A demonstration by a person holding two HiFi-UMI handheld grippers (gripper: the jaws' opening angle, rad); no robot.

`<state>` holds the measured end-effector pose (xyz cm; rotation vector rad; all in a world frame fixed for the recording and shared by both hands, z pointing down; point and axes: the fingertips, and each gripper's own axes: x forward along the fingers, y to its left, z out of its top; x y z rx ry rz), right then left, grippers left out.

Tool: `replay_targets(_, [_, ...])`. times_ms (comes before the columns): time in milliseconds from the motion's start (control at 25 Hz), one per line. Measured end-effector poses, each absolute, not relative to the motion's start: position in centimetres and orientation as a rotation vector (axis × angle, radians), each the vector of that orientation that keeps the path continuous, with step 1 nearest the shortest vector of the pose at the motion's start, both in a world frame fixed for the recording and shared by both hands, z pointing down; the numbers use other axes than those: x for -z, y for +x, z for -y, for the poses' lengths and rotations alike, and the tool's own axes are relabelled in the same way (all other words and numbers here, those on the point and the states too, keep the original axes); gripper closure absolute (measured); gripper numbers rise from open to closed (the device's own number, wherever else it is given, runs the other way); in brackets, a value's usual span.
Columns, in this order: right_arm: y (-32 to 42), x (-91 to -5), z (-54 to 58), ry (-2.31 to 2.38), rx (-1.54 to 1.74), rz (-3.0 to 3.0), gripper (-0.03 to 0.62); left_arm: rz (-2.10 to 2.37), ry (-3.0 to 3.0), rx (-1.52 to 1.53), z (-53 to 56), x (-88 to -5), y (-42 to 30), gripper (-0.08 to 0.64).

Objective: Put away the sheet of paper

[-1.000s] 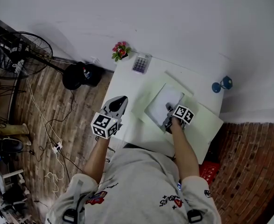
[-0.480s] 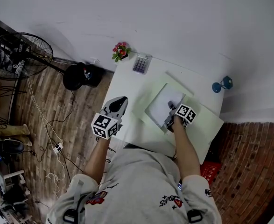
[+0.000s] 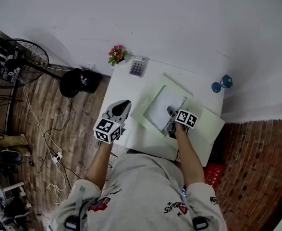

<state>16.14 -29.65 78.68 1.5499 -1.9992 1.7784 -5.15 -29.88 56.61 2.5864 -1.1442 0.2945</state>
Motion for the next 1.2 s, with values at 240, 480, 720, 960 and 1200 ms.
replay_targets(240, [18.0, -78.6, 27.2, 1.550, -1.727, 1.971, 0.492, 1.085, 2.621, -0.281, 29.6, -56.1, -2.9, 0.535])
replay_targets(480, [18.7, -78.4, 25.9, 1.519, -1.714, 1.979, 0.499, 1.038, 2.654, -0.284, 28.6, -55.7, -1.1, 0.535])
replay_targets(720, [18.3, -78.6, 26.6, 1.590, -1.888, 1.932, 0.580, 1.055, 2.654, -0.292, 27.7, -55.5, -1.4, 0.535])
replay_targets(960, [18.1, -78.8, 26.6, 1.613, -1.824, 1.898, 0.517, 1.081, 2.644, -0.292, 27.3, -55.3, -2.1, 0.535])
replay_targets(1200, [20.5, -78.4, 24.6, 1.635, -1.678, 1.882, 0.497, 1.052, 2.660, -0.284, 27.1, -55.1, -1.2, 0.535])
